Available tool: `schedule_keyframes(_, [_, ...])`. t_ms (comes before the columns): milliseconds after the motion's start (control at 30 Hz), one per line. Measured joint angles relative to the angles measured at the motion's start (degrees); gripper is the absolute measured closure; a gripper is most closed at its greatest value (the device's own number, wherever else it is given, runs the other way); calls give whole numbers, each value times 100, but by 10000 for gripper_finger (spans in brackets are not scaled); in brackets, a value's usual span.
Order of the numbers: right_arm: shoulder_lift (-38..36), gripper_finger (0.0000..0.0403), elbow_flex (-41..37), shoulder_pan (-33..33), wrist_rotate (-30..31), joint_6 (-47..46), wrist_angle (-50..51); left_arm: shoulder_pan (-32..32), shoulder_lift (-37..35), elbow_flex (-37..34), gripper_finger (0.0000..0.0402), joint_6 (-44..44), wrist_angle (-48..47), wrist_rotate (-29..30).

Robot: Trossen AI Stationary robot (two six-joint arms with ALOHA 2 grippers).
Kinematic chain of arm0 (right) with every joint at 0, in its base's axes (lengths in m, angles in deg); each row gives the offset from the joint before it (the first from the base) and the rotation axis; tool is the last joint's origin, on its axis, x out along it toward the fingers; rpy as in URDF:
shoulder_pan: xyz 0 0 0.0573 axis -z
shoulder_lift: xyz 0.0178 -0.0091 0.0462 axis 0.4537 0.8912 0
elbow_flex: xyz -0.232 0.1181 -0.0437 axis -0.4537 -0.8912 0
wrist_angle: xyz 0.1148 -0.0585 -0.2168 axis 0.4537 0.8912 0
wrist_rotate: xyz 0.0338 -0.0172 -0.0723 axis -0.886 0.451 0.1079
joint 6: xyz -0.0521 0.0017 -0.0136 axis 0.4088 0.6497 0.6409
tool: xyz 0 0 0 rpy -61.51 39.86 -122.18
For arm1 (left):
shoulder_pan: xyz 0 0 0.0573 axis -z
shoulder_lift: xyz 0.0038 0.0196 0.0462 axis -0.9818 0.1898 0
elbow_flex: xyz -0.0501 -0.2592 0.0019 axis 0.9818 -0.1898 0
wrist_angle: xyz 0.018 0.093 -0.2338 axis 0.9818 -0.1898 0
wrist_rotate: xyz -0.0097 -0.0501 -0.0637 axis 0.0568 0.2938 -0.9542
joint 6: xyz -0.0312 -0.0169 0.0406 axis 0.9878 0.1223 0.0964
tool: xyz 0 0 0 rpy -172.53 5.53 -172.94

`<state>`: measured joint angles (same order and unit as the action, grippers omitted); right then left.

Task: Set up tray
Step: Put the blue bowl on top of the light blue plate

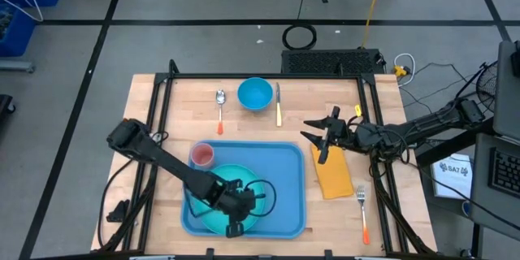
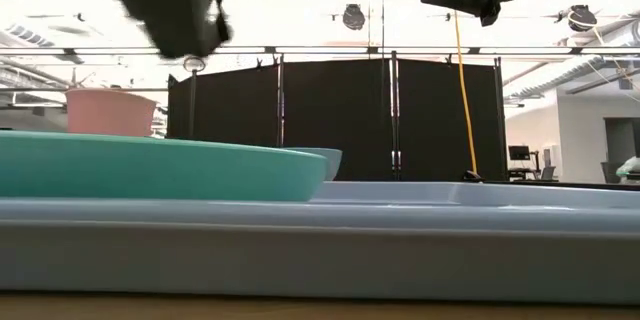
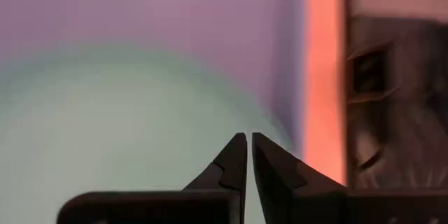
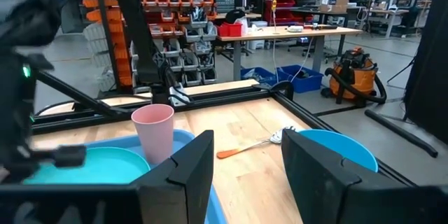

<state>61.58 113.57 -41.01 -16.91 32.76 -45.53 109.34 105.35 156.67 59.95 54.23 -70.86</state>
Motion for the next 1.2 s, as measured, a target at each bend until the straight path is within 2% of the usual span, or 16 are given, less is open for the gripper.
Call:
schedule_keyframes(133, [0, 245, 0, 38, 8, 0, -25, 13, -562, -12, 372, -533, -108, 709])
schedule_keyframes(300, [39, 245, 0, 243, 22, 4, -100, -56, -1367, -20, 372, -1597, -269, 2115])
schedule_keyframes(367, [58, 245, 0, 313, 13, 4, -124, -196, -1727, -107, 372, -2043, -269, 2427])
schedule_keyframes(433, [67, 245, 0, 358, 7, 2, -114, -523, -2138, -293, 372, -2401, 15, 2486])
schedule_keyframes(500, [70, 245, 0, 360, 4, 2, -93, -1070, -2586, -640, 371, -2647, 245, 2153])
schedule_keyframes(600, [70, 245, 0, 360, 2, 4, -44, -2257, -3194, -1308, 371, -2689, 473, 1203])
schedule_keyframes(700, [70, 245, 0, 358, 2, 3, 76, -3621, -3673, -1848, 371, -2260, 717, 385])
schedule_keyframes(800, [70, 245, 0, 360, 19, 10, 158, -4807, -3861, -2067, 371, -1544, 772, -460])
schedule_keyframes(900, [70, 245, 0, 360, 71, 50, 135, -5769, -3776, -2093, 371, -1025, 676, -1279])
schedule_keyframes(967, [70, 245, 0, 360, 156, 127, 118, -6194, -3524, -2017, 371, -919, 748, -1586])
schedule_keyframes(1067, [70, 245, 0, 362, 175, 173, 121, -6701, -3055, -1893, 370, -874, 581, -1954])
schedule_keyframes(1200, [70, 245, 0, 362, 175, 166, 122, -7036, -2344, -1499, 365, -902, 630, -2533])
